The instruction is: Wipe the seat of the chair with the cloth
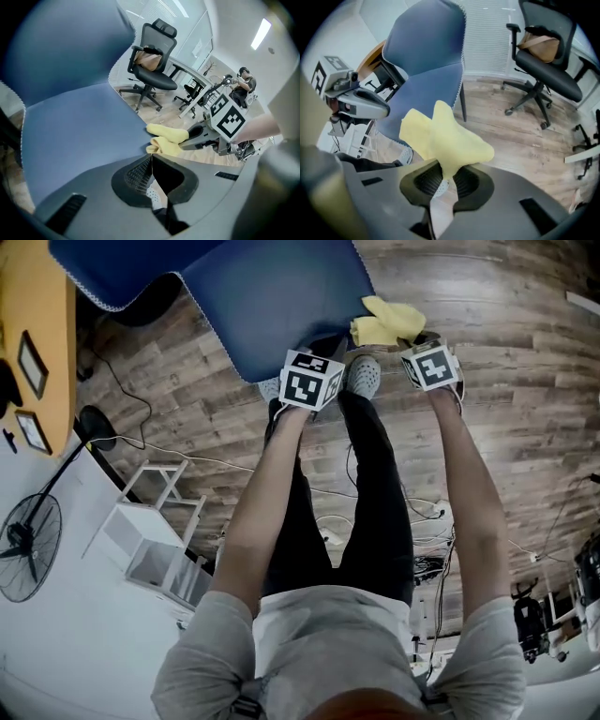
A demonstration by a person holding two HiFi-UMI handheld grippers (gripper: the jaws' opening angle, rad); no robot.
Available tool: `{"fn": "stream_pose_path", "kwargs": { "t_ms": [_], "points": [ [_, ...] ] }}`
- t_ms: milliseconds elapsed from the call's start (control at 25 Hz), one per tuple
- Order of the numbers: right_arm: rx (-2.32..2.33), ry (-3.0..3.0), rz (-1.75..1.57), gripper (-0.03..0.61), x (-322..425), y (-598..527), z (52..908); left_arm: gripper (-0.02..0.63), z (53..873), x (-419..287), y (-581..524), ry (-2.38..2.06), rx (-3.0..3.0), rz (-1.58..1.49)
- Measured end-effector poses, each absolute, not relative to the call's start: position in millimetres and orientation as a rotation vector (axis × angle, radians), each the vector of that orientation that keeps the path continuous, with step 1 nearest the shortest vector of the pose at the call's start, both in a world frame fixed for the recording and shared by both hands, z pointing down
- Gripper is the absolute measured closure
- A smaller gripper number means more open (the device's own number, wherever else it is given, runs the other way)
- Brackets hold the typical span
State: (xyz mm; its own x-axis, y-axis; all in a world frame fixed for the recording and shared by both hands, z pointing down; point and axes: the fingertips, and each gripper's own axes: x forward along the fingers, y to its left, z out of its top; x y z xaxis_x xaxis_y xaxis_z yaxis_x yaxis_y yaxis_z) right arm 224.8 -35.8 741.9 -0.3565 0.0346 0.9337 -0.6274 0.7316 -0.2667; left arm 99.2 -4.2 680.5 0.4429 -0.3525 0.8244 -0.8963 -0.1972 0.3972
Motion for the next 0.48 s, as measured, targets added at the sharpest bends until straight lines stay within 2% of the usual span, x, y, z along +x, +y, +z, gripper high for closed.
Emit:
{"fn": "stream_pose_path", "kwargs": {
  "t_ms": [240, 480],
  "points": [
    [0.608, -1.787, 0.779, 0.512, 252.6, -20.9, 721.1, 0.586, 646.4, 48.1, 14.8, -1.144, 1.793, 0.722],
    [0.720, -1.900, 0.824, 0.512, 207.8, 0.2, 665.6, 0.586, 599.1, -5.1, 40.7, -1.209, 1.811, 0.677]
  ]
}}
